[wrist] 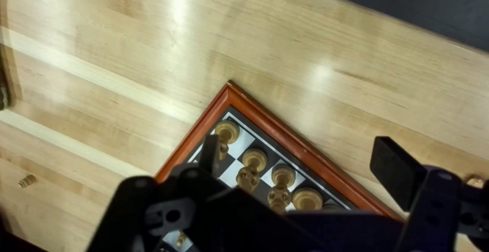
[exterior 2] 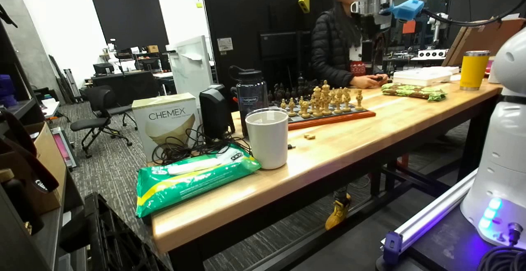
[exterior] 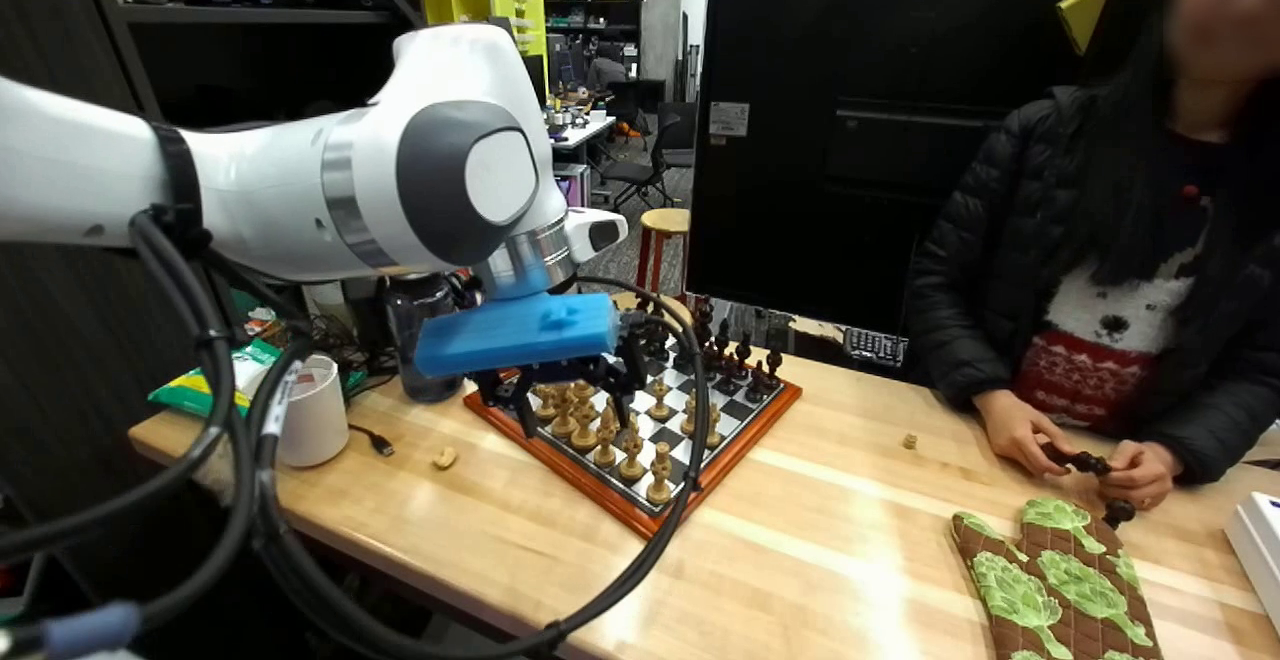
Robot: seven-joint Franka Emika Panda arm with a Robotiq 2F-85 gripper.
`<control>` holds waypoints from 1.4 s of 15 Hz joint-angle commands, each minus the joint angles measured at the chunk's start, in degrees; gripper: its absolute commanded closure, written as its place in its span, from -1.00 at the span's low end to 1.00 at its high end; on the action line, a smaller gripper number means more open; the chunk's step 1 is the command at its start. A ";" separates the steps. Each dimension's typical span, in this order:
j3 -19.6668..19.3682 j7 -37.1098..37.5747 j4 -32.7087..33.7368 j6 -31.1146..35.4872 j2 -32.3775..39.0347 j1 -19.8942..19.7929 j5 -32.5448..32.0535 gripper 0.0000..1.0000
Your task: Move the pawn on e2 to e4
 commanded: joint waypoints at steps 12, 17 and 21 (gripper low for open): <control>2.50 3.87 9.38 6.28 12.66 0.46 1.00 -1.00; 2.00 3.81 13.82 4.76 17.33 0.66 2.70 -1.00; 2.06 4.58 19.38 2.32 22.81 0.57 5.23 -1.00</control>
